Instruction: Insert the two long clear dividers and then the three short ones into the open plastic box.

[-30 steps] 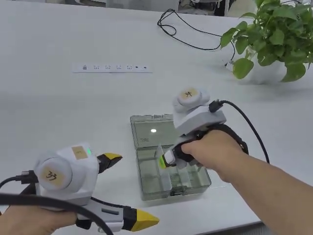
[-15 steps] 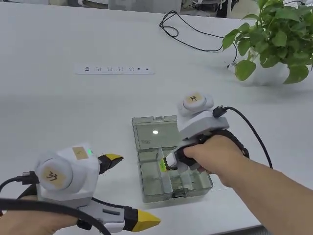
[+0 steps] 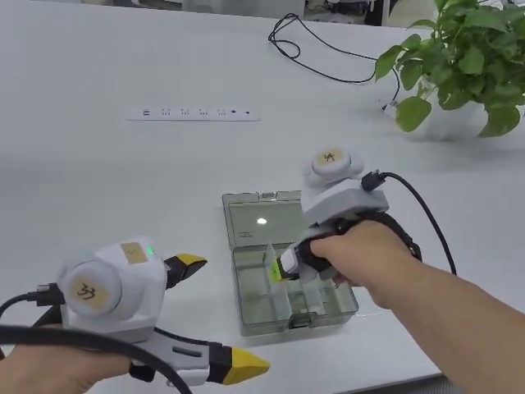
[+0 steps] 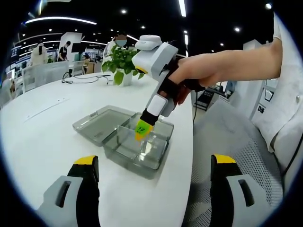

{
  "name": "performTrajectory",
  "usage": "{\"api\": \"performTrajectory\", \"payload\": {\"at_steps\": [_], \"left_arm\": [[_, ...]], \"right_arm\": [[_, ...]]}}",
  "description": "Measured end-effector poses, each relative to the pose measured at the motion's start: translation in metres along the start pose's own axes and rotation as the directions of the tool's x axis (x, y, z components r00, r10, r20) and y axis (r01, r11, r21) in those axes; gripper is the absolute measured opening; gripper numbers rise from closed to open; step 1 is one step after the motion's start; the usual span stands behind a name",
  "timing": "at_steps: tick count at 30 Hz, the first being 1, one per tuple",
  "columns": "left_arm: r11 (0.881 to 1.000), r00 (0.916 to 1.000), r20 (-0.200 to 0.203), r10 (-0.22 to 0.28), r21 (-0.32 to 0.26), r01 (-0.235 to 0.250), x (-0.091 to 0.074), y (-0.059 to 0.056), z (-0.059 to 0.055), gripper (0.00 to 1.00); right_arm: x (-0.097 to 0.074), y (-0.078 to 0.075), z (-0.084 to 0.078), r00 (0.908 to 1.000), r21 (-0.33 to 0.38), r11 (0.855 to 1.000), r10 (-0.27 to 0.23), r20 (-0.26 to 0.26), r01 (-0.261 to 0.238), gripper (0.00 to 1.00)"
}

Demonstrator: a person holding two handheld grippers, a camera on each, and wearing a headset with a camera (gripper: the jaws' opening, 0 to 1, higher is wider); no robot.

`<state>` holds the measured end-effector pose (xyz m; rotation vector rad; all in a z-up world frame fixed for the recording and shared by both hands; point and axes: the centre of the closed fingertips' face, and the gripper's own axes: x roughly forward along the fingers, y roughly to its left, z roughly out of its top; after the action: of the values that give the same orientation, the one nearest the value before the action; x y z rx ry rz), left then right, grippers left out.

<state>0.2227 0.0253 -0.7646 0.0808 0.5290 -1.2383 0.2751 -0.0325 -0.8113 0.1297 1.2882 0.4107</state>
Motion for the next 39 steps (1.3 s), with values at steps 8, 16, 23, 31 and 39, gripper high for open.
{"api": "performTrajectory", "payload": {"at_steps": [8, 16, 23, 31, 39], "left_arm": [[1.0, 1.0, 0.002, 0.002, -0.004, -0.002, 0.0, 0.001, 0.0, 1.0], [1.0, 1.0, 0.004, -0.003, -0.006, 0.003, 0.001, 0.001, 0.001, 1.0], [1.0, 1.0, 0.005, -0.007, -0.006, 0.007, 0.001, 0.001, 0.002, 1.0], [1.0, 1.0, 0.006, -0.005, -0.01, 0.005, 0.001, 0.003, 0.002, 1.0], [1.0, 1.0, 0.006, -0.007, -0.014, 0.007, 0.001, 0.002, 0.001, 1.0]], "right_arm": [[-0.004, 0.0, 0.0, 0.9999, 0.019, 1.0, -0.008, 0.014, 0.008, 0.07], [-0.008, 0.001, 0.002, 0.9994, 0.038, 0.999, -0.008, 0.035, 0.007, 0.07], [-0.009, 0.001, 0.003, 0.9987, 0.041, 0.999, -0.012, 0.05, 0.01, 0.06], [-0.012, 0.001, 0.005, 0.9975, 0.063, 0.998, -0.008, 0.07, 0.003, 0.06], [-0.013, 0.001, 0.005, 0.9975, 0.065, 0.998, -0.009, 0.069, 0.004, 0.06]]}}
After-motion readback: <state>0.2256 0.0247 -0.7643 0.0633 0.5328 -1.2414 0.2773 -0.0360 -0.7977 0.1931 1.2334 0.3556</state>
